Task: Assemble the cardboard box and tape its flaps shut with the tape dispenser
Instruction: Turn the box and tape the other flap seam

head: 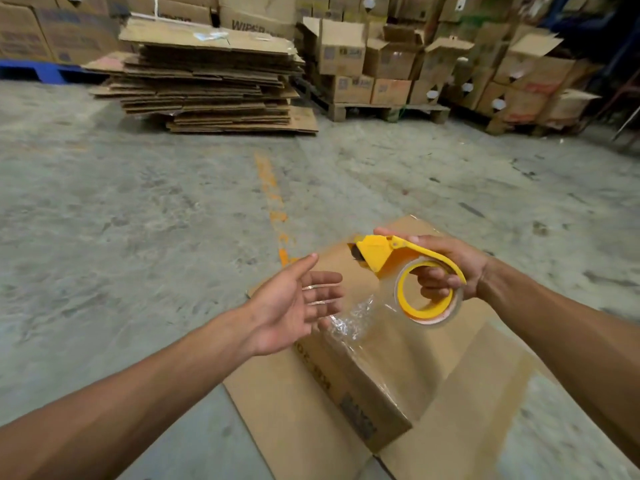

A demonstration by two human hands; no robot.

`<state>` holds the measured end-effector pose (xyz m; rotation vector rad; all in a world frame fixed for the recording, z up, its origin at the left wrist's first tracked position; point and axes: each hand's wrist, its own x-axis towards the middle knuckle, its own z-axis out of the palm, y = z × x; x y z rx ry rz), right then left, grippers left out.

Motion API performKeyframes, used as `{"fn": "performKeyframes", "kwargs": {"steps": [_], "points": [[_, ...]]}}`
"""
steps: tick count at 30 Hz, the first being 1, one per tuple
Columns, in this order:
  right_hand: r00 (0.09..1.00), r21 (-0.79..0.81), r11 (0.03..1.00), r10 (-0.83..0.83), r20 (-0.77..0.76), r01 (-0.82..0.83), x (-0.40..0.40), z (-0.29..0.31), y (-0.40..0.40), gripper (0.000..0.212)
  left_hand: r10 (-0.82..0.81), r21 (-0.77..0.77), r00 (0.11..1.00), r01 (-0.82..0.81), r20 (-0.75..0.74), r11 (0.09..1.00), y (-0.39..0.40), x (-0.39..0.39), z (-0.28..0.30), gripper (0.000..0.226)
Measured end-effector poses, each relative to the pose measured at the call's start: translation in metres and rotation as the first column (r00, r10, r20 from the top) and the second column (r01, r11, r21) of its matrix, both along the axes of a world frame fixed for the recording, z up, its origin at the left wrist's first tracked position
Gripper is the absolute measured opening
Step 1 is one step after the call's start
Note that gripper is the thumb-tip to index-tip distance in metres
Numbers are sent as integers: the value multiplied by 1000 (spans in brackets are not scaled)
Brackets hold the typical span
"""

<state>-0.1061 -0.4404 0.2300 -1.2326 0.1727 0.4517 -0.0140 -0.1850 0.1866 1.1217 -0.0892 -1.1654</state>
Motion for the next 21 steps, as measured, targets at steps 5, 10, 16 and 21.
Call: {"fn": "performKeyframes", "kwargs": {"steps": [5, 10, 16, 21], "points": [[996, -8, 996, 88, -15, -88, 3, -1, -8, 57, -89, -42, 987, 84, -137, 996, -2, -16, 21, 46], [994, -25, 994, 110, -9, -110, 4, -1, -11, 60, -129, -42, 974, 124, -183, 991, -6, -26, 23, 24], [993, -76, 990, 116, -23, -117, 1, 1, -12, 64, -141, -45, 968, 134, -209, 990, -13, -31, 23, 9], [991, -118, 985, 124, -48, -129, -3, 4, -15, 67, -92, -7, 965, 93, -244, 996, -14, -27, 18, 6]]}}
